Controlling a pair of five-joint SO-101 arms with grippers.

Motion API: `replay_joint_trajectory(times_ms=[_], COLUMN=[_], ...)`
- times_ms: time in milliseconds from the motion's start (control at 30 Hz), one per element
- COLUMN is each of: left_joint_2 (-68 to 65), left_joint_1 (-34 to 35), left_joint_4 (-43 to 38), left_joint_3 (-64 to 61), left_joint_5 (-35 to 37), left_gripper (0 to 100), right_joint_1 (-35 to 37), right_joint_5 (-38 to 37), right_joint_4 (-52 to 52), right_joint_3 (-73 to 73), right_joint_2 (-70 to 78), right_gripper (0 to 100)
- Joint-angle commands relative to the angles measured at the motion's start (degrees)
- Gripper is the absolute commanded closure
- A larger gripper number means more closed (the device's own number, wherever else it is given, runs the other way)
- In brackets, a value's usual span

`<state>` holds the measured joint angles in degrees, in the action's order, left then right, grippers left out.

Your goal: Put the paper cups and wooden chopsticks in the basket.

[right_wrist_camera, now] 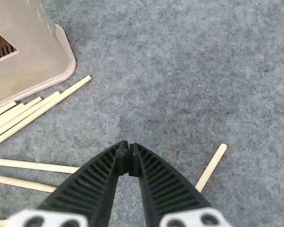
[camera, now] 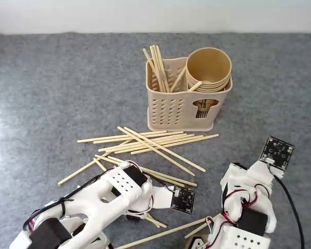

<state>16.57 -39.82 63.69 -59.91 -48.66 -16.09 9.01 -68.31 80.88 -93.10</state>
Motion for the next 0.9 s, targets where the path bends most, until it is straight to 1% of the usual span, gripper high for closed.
replay_joint_trajectory(times_ms=[0,233,367,567,733,867], left_joint_2=[0.00,0.09,0.09,0.18,0.18,0.18], left_joint_1=[-0.09,-0.35,-0.35,-0.09,-0.09,-0.09], left_joint_4=[-0.97,-0.62,-0.62,-0.26,7.38,13.45], left_joint_3=[3.03,2.95,2.95,3.65,9.98,16.48], left_joint_5=[-0.09,0.00,3.16,3.60,6.33,6.86], left_gripper=[91,98,98,99,99,99], right_joint_1=[-0.66,-0.66,-0.66,-0.66,-0.66,-0.66], right_joint_5=[0.53,0.62,0.62,0.53,0.53,0.62], right_joint_4=[1.10,1.10,1.10,1.10,1.10,1.10], right_joint_3=[-0.26,-0.26,-0.26,-0.26,-0.35,-0.44], right_joint_2=[-0.66,-0.66,-0.66,-0.66,-0.66,-0.66], right_gripper=[98.9,98.9,98.9,98.9,98.9,98.9])
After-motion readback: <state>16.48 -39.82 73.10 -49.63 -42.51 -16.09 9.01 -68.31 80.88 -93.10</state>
